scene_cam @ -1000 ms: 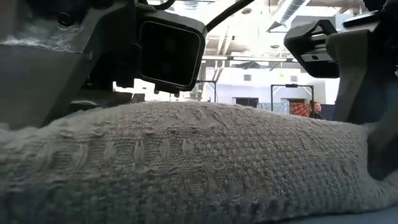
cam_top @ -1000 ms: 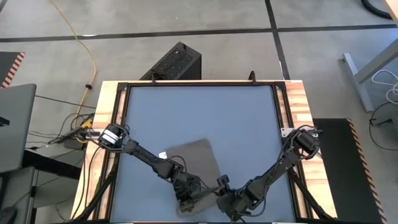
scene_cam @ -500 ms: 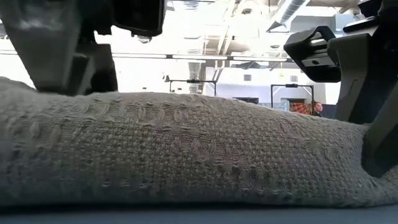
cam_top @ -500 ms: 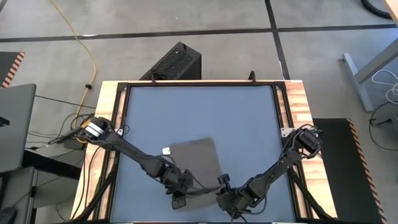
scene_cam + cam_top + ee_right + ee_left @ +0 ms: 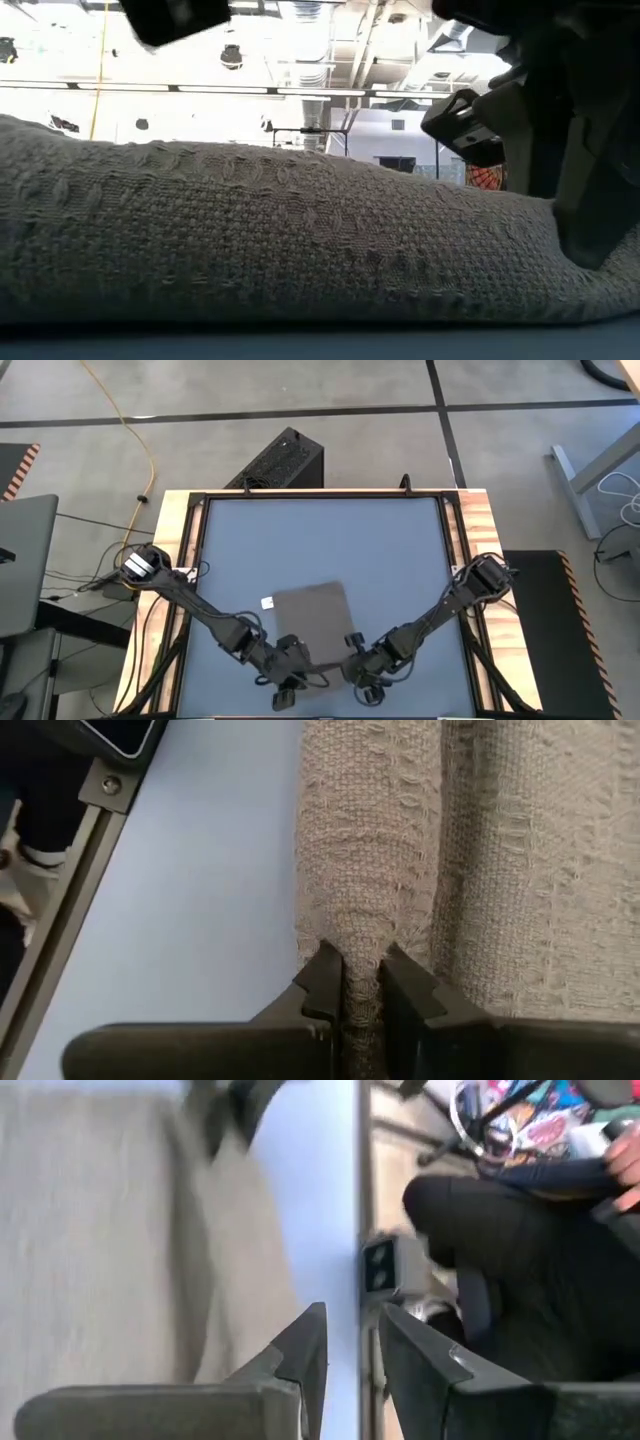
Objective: Roll towel into tight, uniform cylinder
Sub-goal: Roll the gray towel
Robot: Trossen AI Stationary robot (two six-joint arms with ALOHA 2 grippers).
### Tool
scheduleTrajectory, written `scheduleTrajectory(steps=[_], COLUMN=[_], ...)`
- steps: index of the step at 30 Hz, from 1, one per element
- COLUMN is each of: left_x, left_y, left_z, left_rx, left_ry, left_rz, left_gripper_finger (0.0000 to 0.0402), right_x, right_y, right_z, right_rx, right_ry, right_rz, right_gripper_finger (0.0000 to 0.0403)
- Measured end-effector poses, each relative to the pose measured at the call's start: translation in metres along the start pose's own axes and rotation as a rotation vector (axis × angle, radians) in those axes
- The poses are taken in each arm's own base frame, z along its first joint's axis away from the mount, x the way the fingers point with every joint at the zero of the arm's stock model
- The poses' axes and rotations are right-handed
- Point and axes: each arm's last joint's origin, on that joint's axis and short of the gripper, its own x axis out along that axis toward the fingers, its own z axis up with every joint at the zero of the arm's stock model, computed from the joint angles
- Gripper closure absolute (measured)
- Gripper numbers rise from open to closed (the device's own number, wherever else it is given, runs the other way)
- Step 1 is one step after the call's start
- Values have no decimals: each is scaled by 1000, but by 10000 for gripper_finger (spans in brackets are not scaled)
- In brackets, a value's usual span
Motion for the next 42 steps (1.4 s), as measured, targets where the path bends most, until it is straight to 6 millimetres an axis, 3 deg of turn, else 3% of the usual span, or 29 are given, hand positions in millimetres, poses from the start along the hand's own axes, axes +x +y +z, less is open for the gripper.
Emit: scheduleTrajectory(steps=[4, 8, 12, 16, 20, 29, 42], left_x=[4, 10, 30, 53, 67, 69, 99], left_y=[-22, -38, -45, -51, -45, -37, -17], left_z=[7, 10, 1, -7, -11, -3, -27], left_rx=[103, 197, 249, 325, 314, 265, 141], left_ry=[-14, 48, 154, 245, 326, 327, 361], left_rz=[62, 261, 375, 326, 289, 294, 456], left_gripper_finger=[323, 332, 333, 315, 278, 182, 174], right_x=[1, 1, 1, 1, 1, 1, 1], right_y=[-9, -15, -17, -20, -21, -21, -25], right_z=[3, 4, 5, 6, 6, 6, 8], right_rx=[34, 52, 58, 63, 67, 68, 96], right_ry=[9, 15, 17, 18, 19, 17, 16], right_rz=[30, 57, 63, 70, 76, 74, 81], right_gripper_finger=[337, 333, 333, 333, 332, 331, 331])
